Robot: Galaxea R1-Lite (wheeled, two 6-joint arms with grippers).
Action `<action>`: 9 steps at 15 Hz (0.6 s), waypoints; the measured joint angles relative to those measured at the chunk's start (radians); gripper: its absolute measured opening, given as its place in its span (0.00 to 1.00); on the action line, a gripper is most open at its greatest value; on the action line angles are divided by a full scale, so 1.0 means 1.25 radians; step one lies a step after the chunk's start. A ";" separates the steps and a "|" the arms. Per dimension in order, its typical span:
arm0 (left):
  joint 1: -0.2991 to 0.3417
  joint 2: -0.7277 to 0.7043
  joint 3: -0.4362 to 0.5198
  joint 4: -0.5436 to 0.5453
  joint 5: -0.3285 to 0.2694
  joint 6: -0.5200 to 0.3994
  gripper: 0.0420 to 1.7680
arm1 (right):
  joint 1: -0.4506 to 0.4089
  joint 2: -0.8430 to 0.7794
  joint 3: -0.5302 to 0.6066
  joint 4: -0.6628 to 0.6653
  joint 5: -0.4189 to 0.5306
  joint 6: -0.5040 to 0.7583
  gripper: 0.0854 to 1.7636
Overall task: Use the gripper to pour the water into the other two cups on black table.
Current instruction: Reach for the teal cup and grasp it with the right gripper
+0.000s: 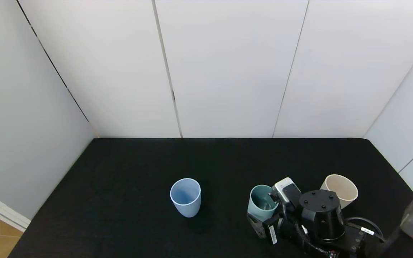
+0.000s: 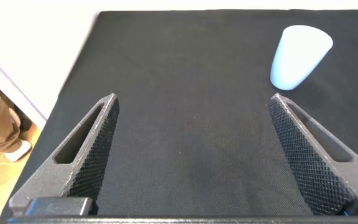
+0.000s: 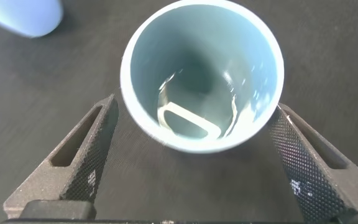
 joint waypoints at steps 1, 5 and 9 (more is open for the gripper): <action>0.000 0.000 0.000 0.000 0.000 0.000 0.97 | -0.005 0.011 -0.014 0.002 0.000 0.000 0.97; 0.000 0.000 0.000 0.000 0.000 0.000 0.97 | -0.015 0.052 -0.053 0.003 0.001 0.000 0.97; 0.000 0.000 0.000 0.000 0.000 0.000 0.97 | -0.017 0.068 -0.066 0.001 0.000 0.002 0.97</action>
